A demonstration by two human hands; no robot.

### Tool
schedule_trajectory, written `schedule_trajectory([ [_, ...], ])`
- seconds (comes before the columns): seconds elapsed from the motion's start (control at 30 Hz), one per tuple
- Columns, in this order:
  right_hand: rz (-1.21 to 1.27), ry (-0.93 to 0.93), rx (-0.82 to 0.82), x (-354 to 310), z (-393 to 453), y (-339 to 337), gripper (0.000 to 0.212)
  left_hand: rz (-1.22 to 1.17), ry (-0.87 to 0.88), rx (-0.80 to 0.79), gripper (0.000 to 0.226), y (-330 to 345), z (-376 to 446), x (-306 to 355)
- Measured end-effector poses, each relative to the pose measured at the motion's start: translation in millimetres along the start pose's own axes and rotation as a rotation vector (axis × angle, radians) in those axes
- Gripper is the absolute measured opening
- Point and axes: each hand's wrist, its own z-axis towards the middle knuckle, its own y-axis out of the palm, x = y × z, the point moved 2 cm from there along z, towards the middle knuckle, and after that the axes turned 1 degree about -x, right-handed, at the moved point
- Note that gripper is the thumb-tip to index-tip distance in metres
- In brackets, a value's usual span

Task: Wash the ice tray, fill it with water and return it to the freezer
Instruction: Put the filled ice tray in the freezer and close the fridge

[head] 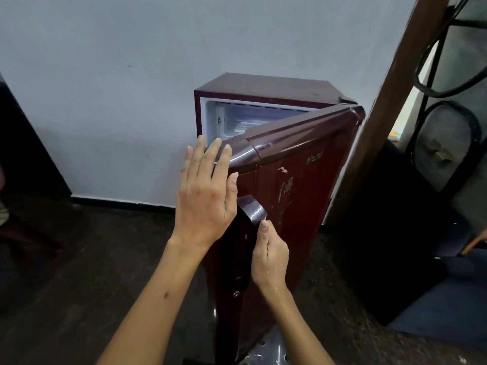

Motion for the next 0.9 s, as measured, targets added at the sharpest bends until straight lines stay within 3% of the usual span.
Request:
schedule_trajectory([
  [0.3, -0.149, -0.035, -0.037, -2.1, 37.0, 91.9, 0.065, 0.033, 0.109, -0.057, 0.050, 46.6, 42.5, -83.1],
  [0.73, -0.212, 0.077, -0.041, -2.3, 109.3, 194.5, 0.086, -0.067, 0.135, -0.112, 0.053, 126.0, 105.3, -180.6],
  [0.9, -0.221, 0.098, -0.054, -0.3, 134.1, 215.5, 0.081, -0.113, 0.138, -0.146, 0.055, 148.1, 124.9, -201.2],
])
